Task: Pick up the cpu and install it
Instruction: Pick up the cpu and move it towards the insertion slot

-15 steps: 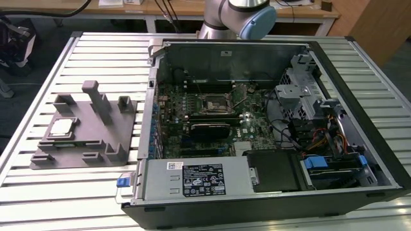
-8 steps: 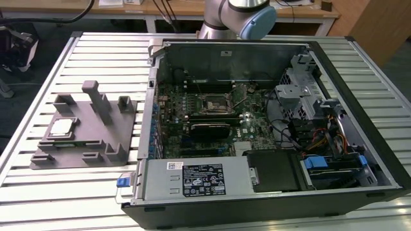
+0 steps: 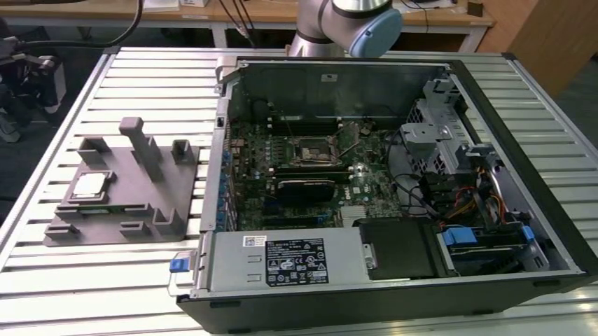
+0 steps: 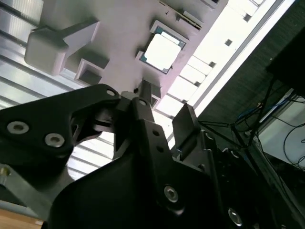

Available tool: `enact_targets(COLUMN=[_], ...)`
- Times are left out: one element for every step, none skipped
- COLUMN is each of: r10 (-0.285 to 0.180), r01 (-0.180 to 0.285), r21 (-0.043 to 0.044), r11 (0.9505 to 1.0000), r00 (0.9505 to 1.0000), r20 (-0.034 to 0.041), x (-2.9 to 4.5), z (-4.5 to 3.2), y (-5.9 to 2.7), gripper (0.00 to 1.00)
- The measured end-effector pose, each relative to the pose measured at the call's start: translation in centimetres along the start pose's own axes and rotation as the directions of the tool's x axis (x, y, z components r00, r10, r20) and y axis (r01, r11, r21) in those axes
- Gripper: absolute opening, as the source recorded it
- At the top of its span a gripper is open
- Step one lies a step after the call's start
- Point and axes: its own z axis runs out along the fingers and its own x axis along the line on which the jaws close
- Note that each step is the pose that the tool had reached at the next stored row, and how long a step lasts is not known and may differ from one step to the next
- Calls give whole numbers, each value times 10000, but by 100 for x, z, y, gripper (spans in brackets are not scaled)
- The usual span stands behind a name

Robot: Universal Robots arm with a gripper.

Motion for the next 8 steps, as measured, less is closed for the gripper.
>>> enact_targets(r10=[-117,-287,-350,-399,-442,-485,-523,-561], r01=[117,287,350,399,442,486,523,561], r21=[1,0,1,1,1,1,1,1], r11=[9999,9996,9994,9992,9990,9988,9986,9984], r00=[9999,9995,9993,9991,9989,9987,9985,9983], r20=[-43,-107,-129,-140,-148,-154,-160,-167], x=[0,2,4,9,13,18,22,25], z=[12,42,56,71,83,95,106,117], y=[-1,-3,-4,-6,-8,-9,-9,-10], gripper=[47,53,53,58,58,58,58,58])
